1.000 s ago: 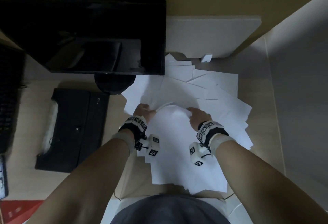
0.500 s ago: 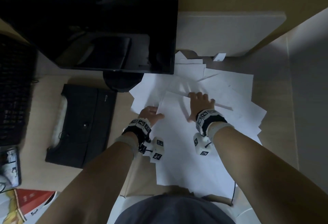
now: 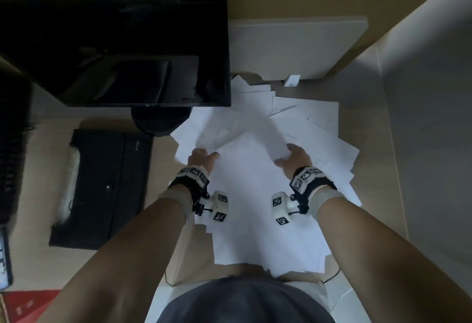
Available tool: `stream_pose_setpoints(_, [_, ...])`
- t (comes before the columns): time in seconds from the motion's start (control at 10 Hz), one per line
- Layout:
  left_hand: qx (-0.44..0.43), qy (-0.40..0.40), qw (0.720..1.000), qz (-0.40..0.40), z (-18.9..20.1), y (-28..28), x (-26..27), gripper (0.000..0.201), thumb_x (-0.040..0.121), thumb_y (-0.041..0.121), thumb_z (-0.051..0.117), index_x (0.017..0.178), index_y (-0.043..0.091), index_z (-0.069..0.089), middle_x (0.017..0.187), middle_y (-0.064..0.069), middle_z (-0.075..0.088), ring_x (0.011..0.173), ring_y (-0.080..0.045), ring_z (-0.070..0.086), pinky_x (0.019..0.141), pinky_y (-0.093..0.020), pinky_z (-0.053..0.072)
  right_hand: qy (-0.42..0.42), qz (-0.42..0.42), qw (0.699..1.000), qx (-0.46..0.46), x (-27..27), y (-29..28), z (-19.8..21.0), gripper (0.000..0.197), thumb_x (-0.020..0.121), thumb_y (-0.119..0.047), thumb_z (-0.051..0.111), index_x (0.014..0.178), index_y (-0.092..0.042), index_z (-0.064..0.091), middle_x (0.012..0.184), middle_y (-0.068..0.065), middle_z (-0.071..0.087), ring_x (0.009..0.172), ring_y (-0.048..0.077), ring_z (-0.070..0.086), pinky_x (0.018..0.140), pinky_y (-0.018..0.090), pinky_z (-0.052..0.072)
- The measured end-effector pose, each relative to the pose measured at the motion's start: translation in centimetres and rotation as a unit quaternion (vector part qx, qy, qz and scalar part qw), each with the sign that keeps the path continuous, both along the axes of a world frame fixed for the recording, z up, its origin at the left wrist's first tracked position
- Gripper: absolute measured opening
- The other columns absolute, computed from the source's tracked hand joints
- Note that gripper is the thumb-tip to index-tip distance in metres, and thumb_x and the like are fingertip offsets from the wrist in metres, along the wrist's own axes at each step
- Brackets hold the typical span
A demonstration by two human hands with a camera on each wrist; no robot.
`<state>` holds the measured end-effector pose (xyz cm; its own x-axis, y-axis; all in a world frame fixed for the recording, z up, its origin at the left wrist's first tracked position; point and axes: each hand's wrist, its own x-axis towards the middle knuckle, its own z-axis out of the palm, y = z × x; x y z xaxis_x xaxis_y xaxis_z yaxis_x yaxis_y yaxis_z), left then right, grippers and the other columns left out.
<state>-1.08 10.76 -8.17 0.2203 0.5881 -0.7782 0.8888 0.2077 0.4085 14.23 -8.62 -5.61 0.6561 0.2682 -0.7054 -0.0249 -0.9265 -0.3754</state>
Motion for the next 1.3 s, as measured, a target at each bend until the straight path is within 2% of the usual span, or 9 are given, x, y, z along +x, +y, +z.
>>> stream_pose_setpoints(0.2, [-0.009,0.035,0.999,-0.017,-0.4,-0.2,-0.1,0.066,0.083,0.034,0.067,0.141,0.014,0.043,0.143,-0.011,0.042,0.126,-0.029,0.047,0.087,-0.03,0.039,0.041,-0.199,0.978,-0.051,-1.3,-2.4,-1.2,0.013,0.086,-0.021,0.064,0.092,-0.01,0.061,0.11,0.014,0.069,0.088,0.03,0.064,0.082,0.034,0.054])
stream_pose_setpoints(0.3, [-0.011,0.036,0.998,-0.05,-0.1,-0.3,-0.4,0.064,0.083,0.032,0.068,0.139,0.011,0.047,0.138,-0.012,0.05,0.121,-0.026,0.053,0.086,-0.026,0.04,0.053,-0.225,0.964,-0.134,-2.6,-0.9,-0.5,0.063,0.082,-0.036,0.069,0.13,-0.008,0.04,0.132,0.015,0.045,0.113,0.034,0.053,0.079,0.035,0.039])
stream_pose_setpoints(0.4, [-0.014,0.034,0.997,-0.073,0.2,-0.4,-0.3,0.067,0.082,0.029,0.07,0.14,0.008,0.046,0.137,-0.013,0.053,0.12,-0.026,0.055,0.09,-0.025,0.042,0.082,-0.219,0.961,-0.147,-3.4,1.2,0.1,0.078,0.081,-0.039,0.07,0.137,-0.005,0.027,0.138,0.017,0.039,0.123,0.033,0.047,0.092,0.038,0.041])
stream_pose_setpoints(0.6, [-0.066,0.085,0.982,-0.155,1.0,-0.1,-0.3,0.064,0.082,0.052,0.056,0.127,0.007,0.056,0.135,-0.015,0.05,0.121,-0.032,0.048,0.104,-0.035,0.036,0.153,-0.187,0.969,-0.06,-3.8,2.6,-0.9,0.063,0.083,-0.035,0.071,0.135,-0.007,0.05,0.137,0.014,0.052,0.124,0.03,0.053,0.087,0.028,0.045])
stream_pose_setpoints(0.7, [-0.077,0.087,0.983,-0.143,0.4,-0.4,-0.8,0.07,0.079,0.057,0.055,0.126,0.005,0.055,0.134,-0.015,0.052,0.121,-0.028,0.05,0.104,-0.033,0.033,0.072,-0.202,0.967,-0.139,-4.5,3.6,-1.2,0.072,0.077,-0.038,0.071,0.13,-0.006,0.034,0.133,0.018,0.041,0.121,0.035,0.045,0.098,0.043,0.041])
stream_pose_setpoints(0.8, [-0.052,0.09,0.99,-0.099,0.0,-1.0,-1.3,0.064,0.081,0.042,0.067,0.129,0.002,0.055,0.134,-0.018,0.053,0.124,-0.032,0.051,0.098,-0.034,0.04,0.072,-0.221,0.962,-0.142,-4.5,4.1,-0.8,0.066,0.081,-0.029,0.069,0.128,-0.005,0.028,0.13,0.017,0.041,0.115,0.033,0.049,0.092,0.038,0.042])
stream_pose_setpoints(1.0, [-0.067,0.036,0.997,-0.031,-3.2,-2.2,-3.4,0.118,0.033,0.048,0.086,0.134,0.005,0.043,0.13,-0.012,0.053,0.112,-0.035,0.056,0.096,-0.046,0.049,0.106,-0.123,0.986,-0.043,-4.5,1.0,-1.4,0.034,0.085,-0.016,0.068,0.114,-0.002,0.06,0.101,0.011,0.066,0.085,0.029,0.061,0.071,0.029,0.046])
stream_pose_setpoints(1.1, [-0.073,0.062,0.993,-0.064,-0.8,-3.6,-3.4,0.082,0.074,0.041,0.077,0.138,0.001,0.044,0.137,-0.016,0.051,0.121,-0.035,0.052,0.096,-0.038,0.045,0.078,-0.099,0.991,-0.034,-5.0,-0.5,-1.6,0.02,0.088,-0.014,0.061,0.106,-0.006,0.064,0.104,0.012,0.069,0.08,0.025,0.057,0.069,0.027,0.045])
stream_pose_setpoints(1.3, [-0.056,0.053,0.995,-0.065,0.6,-5.8,-3.2,0.055,0.092,0.022,0.061,0.137,-0.003,0.043,0.135,-0.02,0.052,0.12,-0.035,0.052,0.085,-0.033,0.039,0.109,-0.122,0.983,0.08,-5.5,-4.3,-1.2,0.04,0.083,-0.023,0.071,0.121,-0.013,0.06,0.111,0.004,0.064,0.092,0.023,0.061,0.084,0.031,0.049])
